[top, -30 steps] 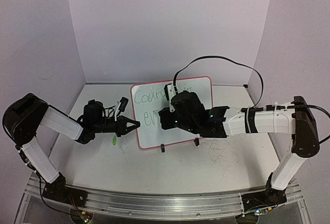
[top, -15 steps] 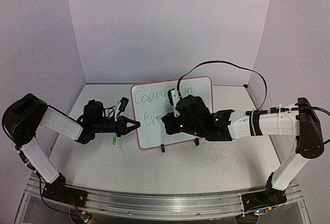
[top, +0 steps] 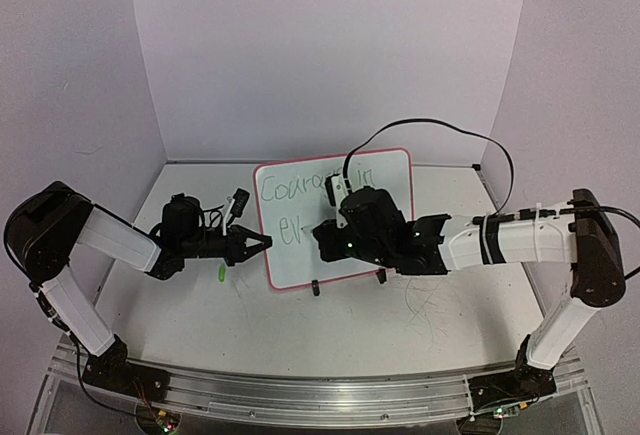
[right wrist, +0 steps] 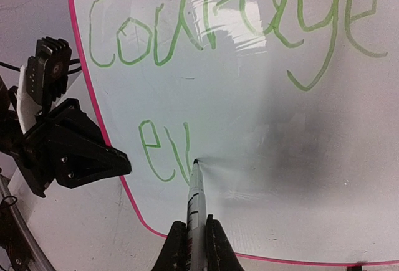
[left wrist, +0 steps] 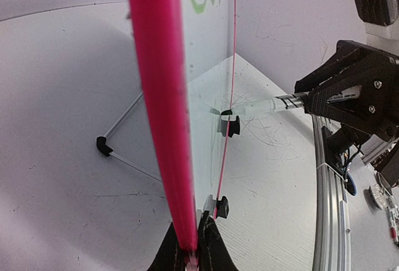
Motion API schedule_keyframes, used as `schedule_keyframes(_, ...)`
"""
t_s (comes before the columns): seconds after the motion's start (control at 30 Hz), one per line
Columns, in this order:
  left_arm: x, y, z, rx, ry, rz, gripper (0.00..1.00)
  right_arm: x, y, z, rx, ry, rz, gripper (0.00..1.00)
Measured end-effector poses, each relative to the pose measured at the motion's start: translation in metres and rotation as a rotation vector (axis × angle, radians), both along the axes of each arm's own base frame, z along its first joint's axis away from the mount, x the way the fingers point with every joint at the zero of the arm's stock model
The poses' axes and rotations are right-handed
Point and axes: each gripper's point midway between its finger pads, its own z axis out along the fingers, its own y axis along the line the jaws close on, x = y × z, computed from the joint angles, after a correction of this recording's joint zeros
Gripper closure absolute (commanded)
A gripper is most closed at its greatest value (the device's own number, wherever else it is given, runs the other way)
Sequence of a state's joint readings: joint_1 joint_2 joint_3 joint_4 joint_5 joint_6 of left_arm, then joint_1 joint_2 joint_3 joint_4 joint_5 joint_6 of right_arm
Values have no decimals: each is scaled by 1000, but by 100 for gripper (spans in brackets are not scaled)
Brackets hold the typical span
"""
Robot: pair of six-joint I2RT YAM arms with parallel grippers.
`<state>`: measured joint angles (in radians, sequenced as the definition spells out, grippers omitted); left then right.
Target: Write a sentence on the whiteboard
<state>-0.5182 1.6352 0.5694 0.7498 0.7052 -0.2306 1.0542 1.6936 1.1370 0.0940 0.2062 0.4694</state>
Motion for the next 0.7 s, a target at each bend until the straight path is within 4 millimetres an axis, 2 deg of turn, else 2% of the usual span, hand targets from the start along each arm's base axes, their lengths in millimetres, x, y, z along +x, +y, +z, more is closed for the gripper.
schedule_keyframes(0.7,1,1,-1,5,5,8,100,8,-8,4,-7,-18,-68,100)
